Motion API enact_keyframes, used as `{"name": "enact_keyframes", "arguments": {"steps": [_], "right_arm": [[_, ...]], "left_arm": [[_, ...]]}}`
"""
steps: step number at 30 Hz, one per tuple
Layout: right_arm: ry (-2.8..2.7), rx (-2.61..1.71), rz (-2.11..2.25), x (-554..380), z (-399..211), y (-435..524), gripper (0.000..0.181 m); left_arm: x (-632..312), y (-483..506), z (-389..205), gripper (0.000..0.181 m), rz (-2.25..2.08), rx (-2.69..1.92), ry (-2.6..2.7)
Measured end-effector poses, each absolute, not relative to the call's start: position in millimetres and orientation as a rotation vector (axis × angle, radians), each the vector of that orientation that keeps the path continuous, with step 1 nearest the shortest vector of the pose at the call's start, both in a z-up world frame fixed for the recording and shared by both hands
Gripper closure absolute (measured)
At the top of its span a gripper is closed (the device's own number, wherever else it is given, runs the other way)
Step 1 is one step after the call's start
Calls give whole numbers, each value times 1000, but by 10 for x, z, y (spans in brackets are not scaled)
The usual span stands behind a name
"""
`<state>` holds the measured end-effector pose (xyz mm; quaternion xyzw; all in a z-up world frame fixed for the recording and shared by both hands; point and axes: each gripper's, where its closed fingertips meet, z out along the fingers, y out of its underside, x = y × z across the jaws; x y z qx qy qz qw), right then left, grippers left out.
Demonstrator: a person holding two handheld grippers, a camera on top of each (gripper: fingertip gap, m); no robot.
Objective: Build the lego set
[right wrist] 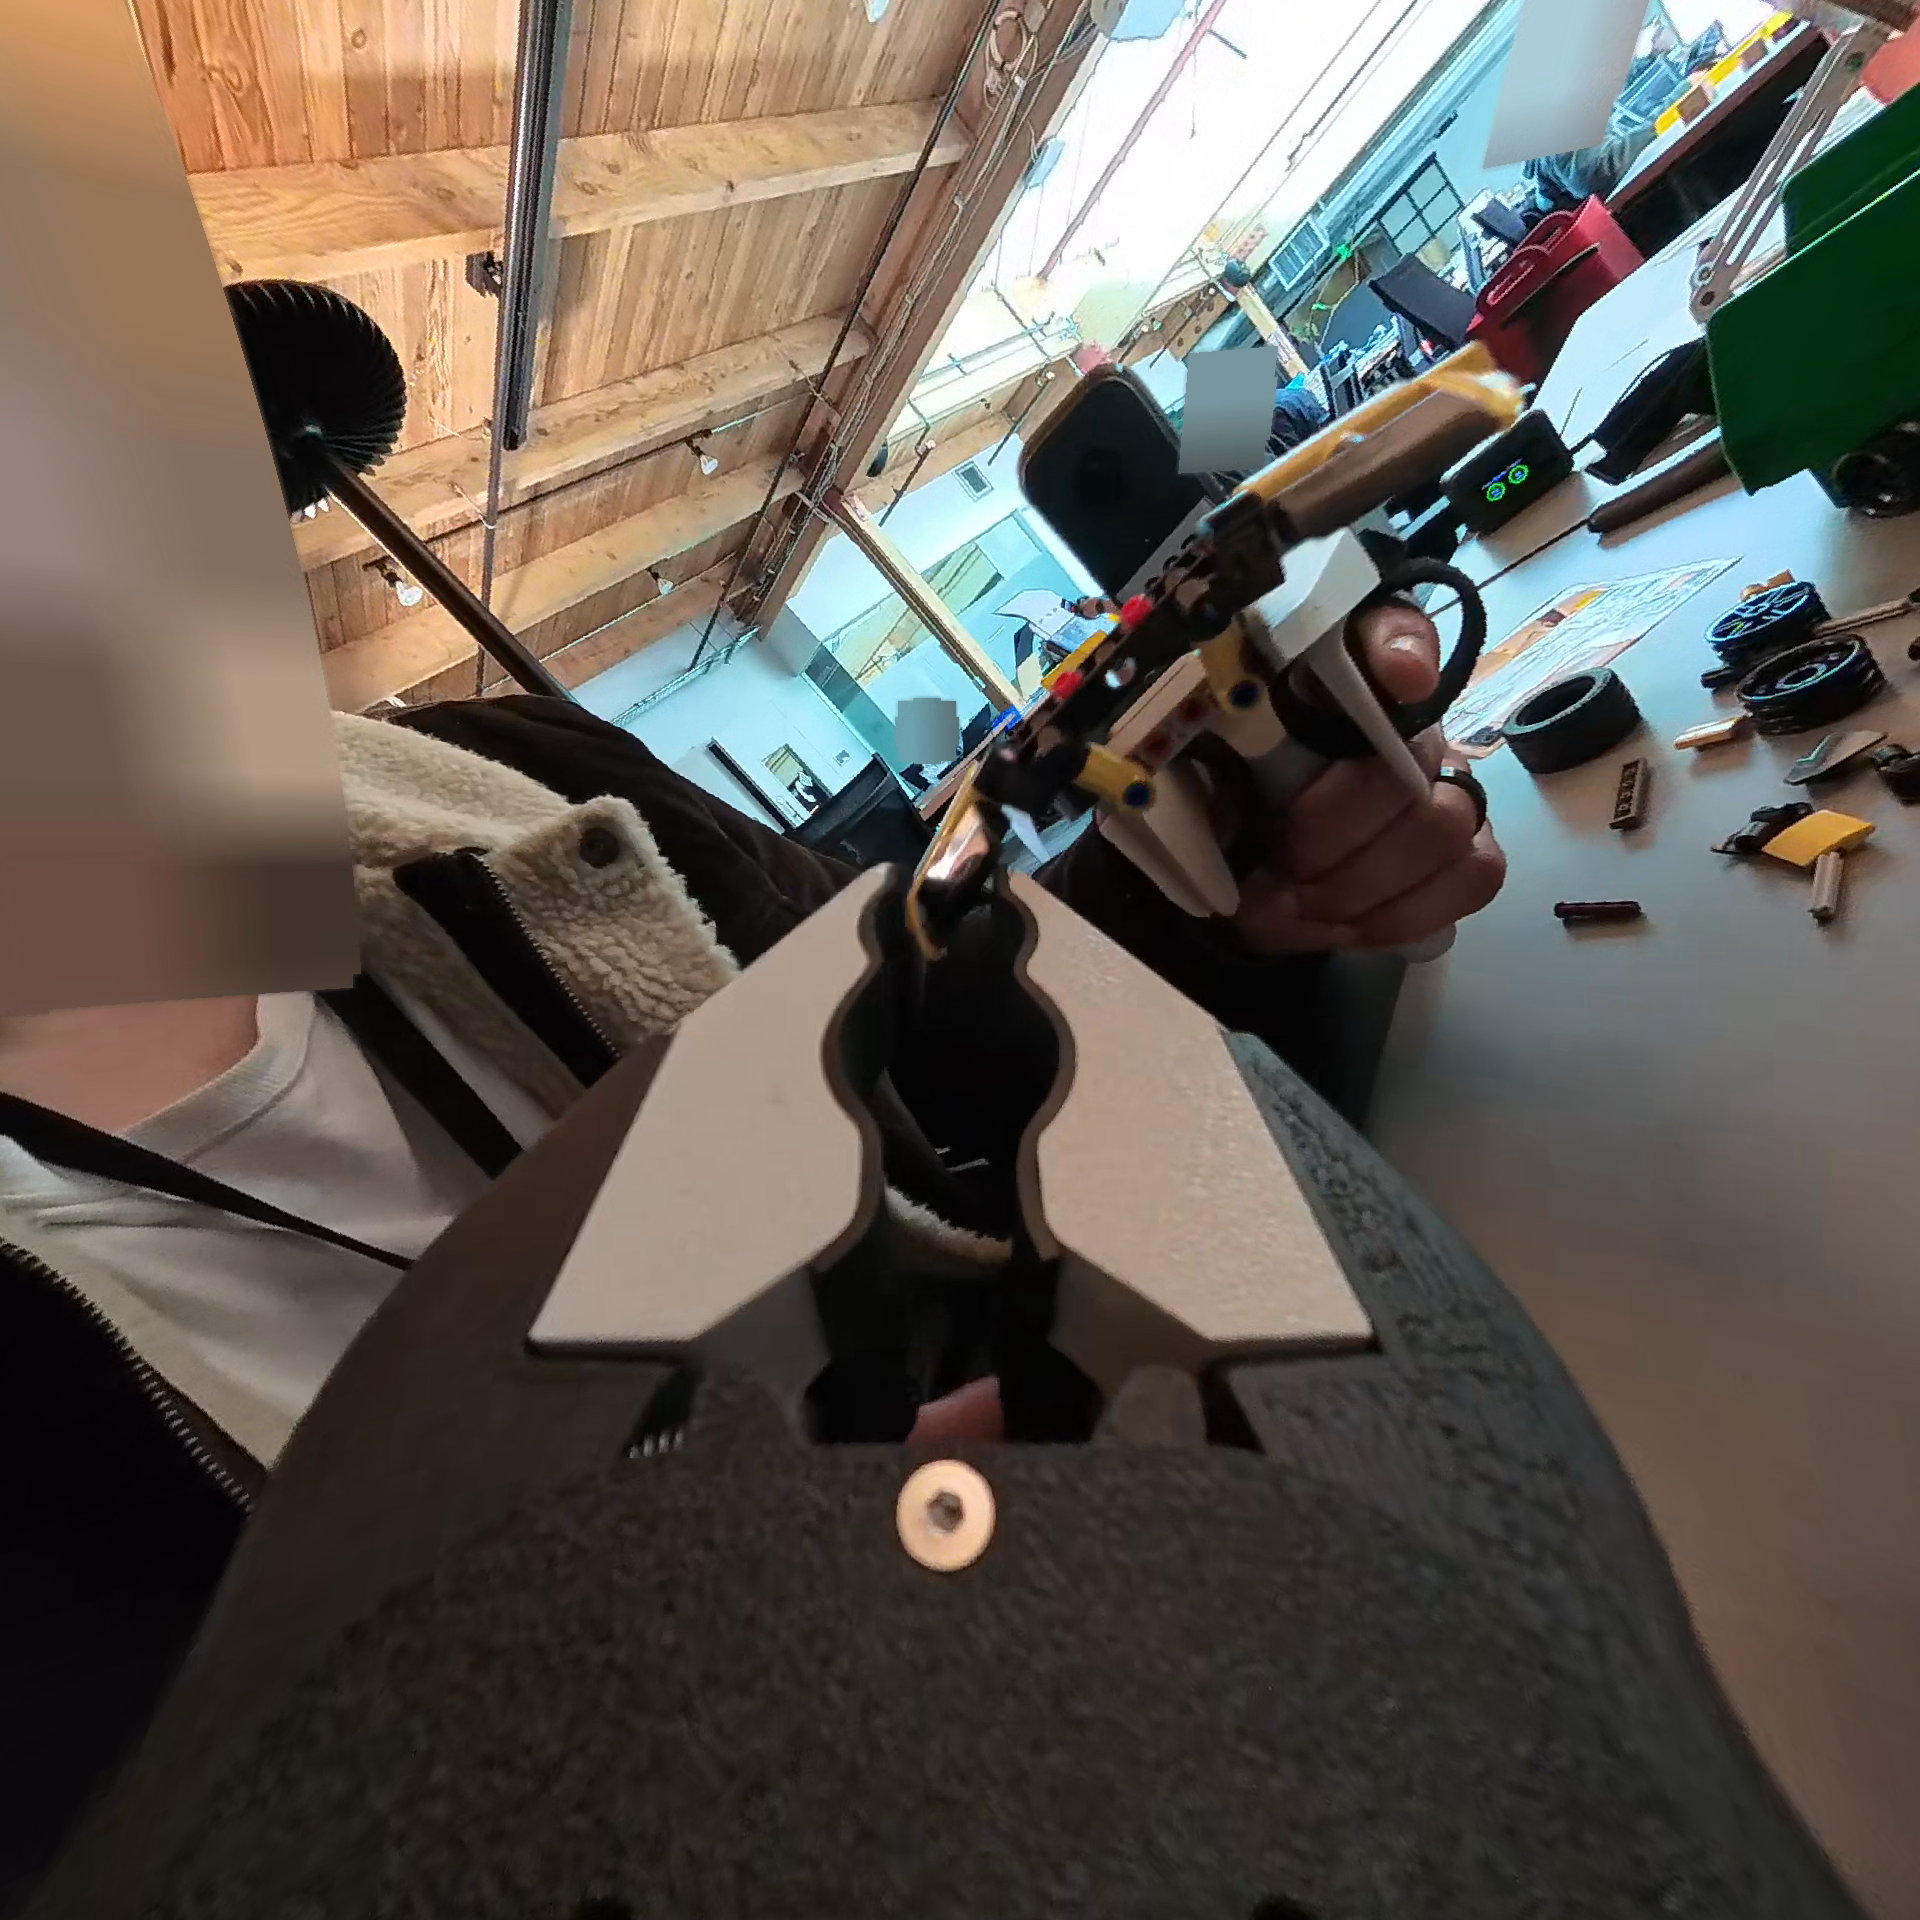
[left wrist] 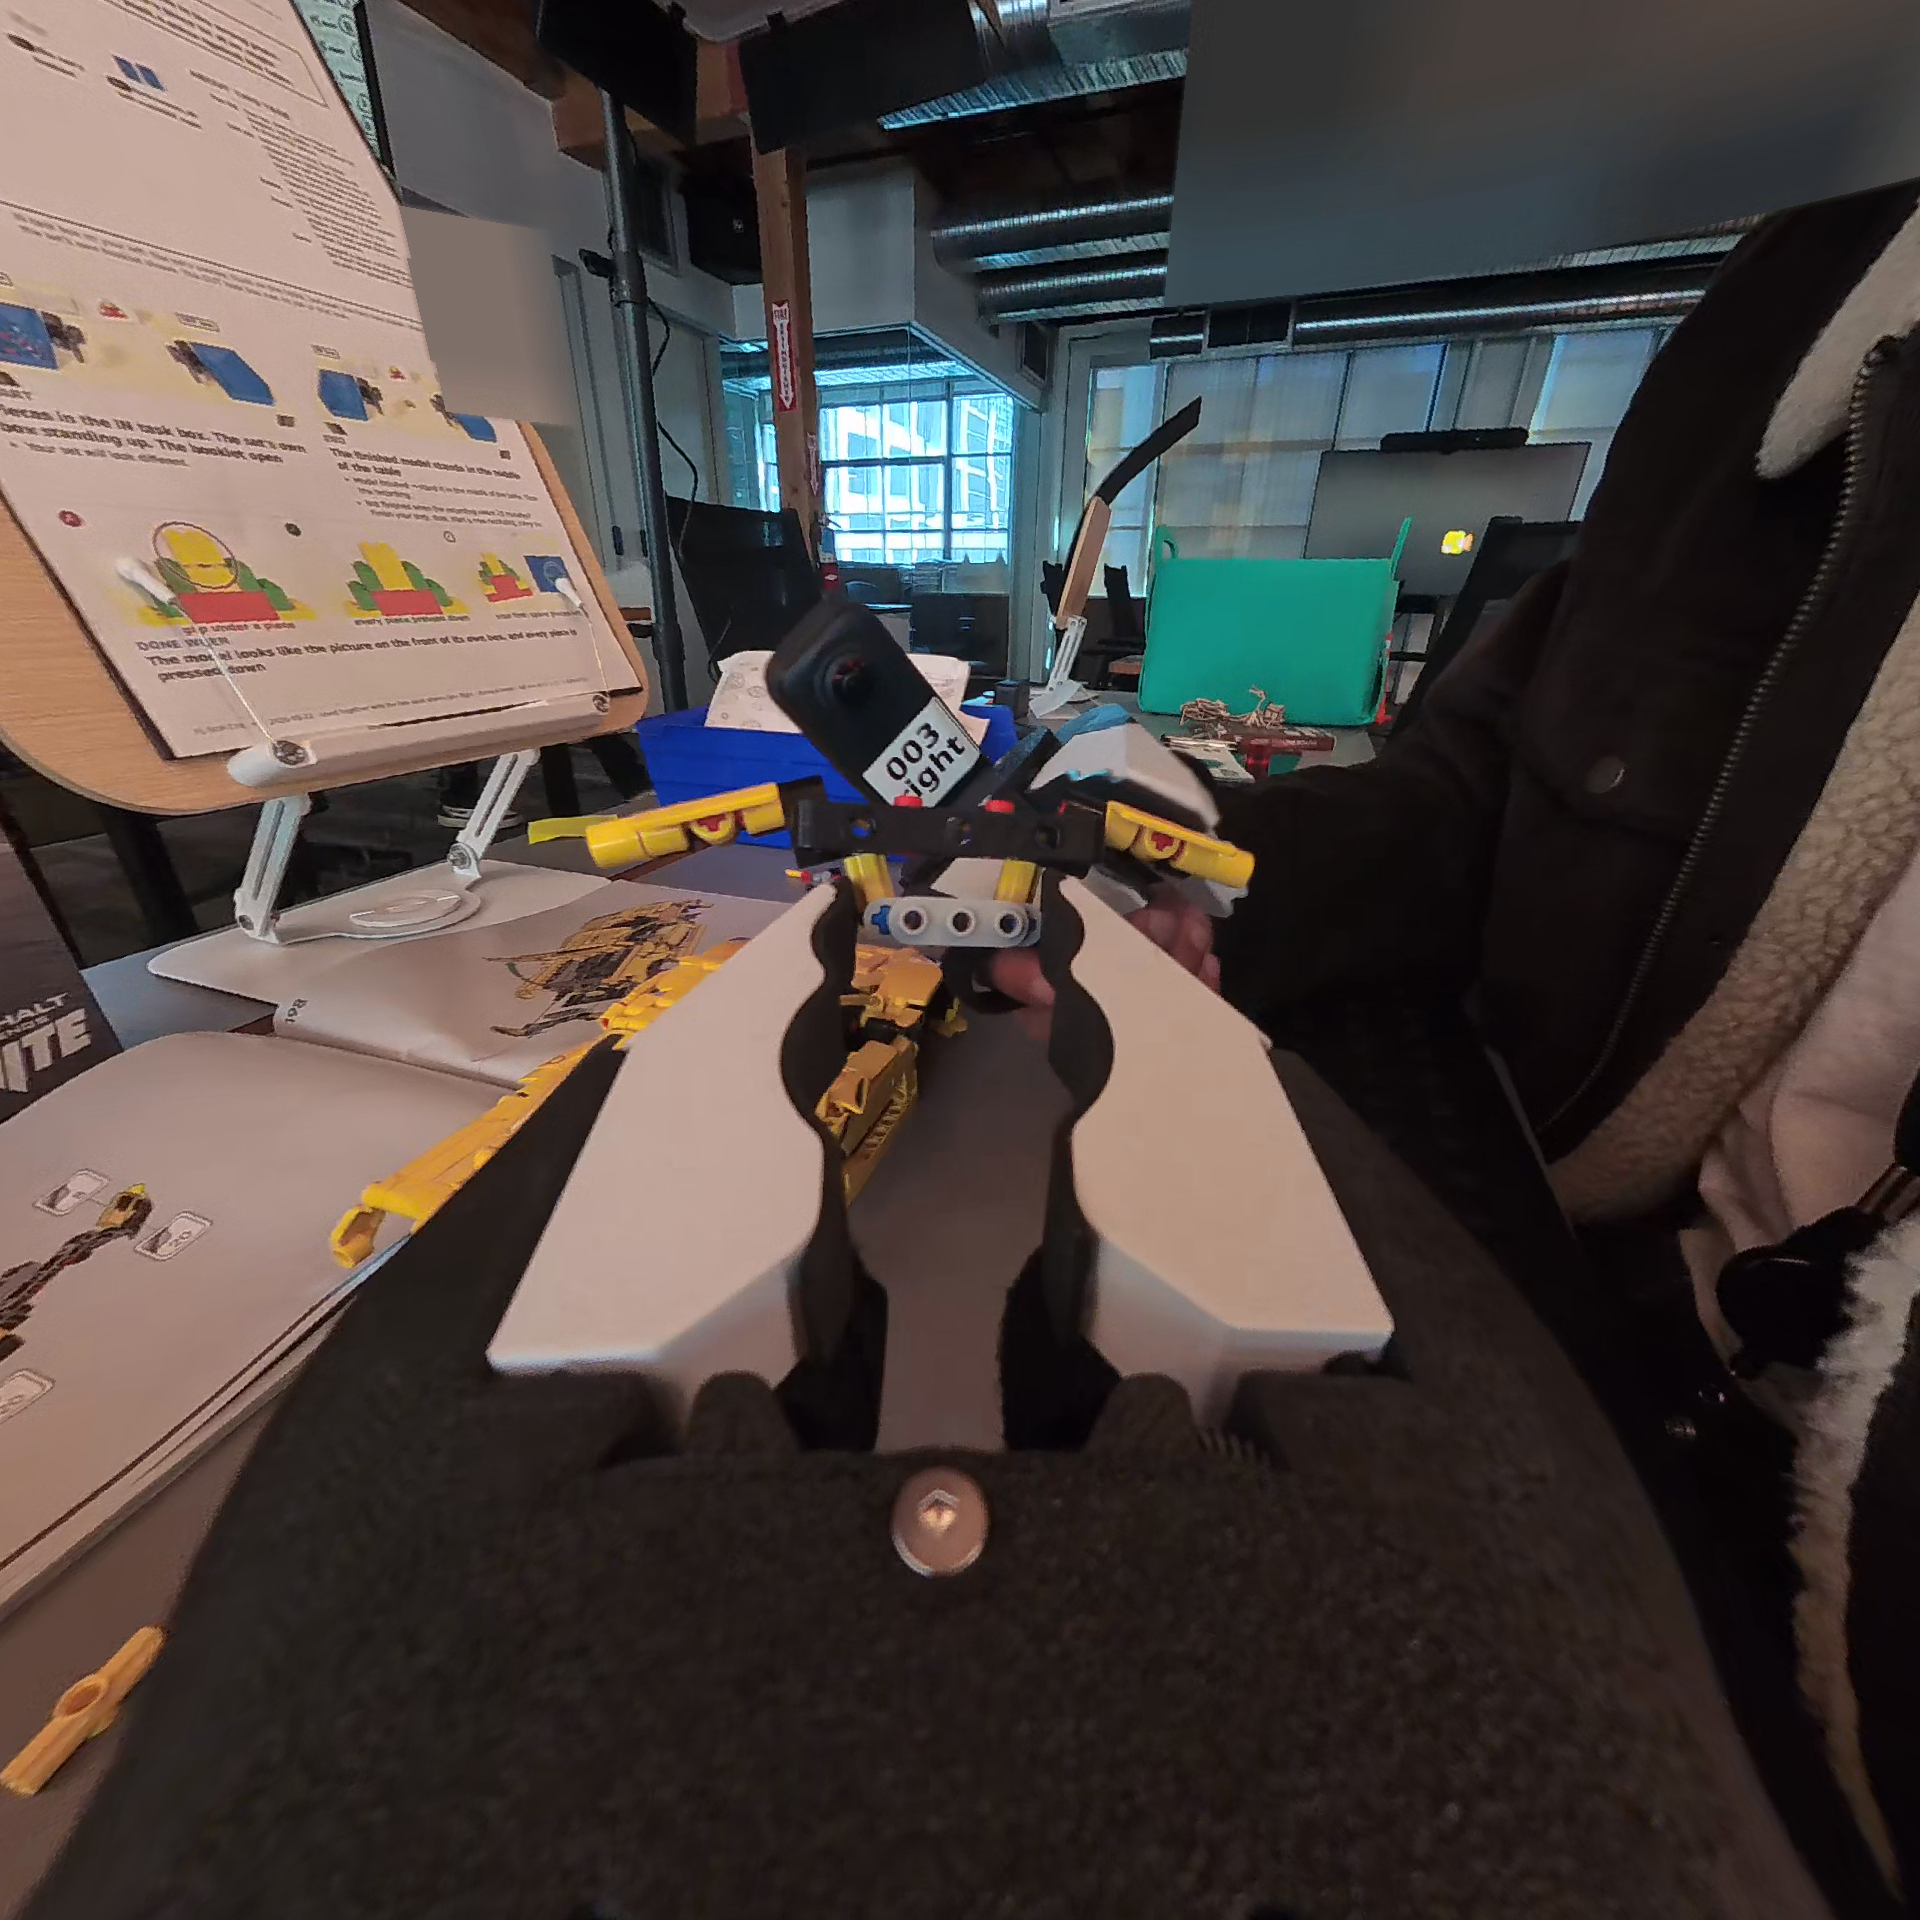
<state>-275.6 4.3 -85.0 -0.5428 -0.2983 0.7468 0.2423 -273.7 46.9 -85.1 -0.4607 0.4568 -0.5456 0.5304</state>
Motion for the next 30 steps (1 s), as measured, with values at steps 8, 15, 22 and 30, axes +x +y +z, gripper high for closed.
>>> {"name": "enact_keyframes", "arguments": {"steps": [8,15,22,30], "right_arm": [[-819,-1511,2062,-2755,-867,33,167],[-801,-1567,2145,-2742,-903,40,173],[-783,-1575,2214,-2735,-922,32,174],[-731,-1582,2318,-2721,-933,35,175]], "left_arm": [[-2730,468,-869,146,-1306,-1111,1097],[-2704,463,-913,147,-1265,-1123,1122],[-2698,444,-921,147,-1261,-1121,1135],[-2687,431,-941,147,-1244,-1120,1152]]}}
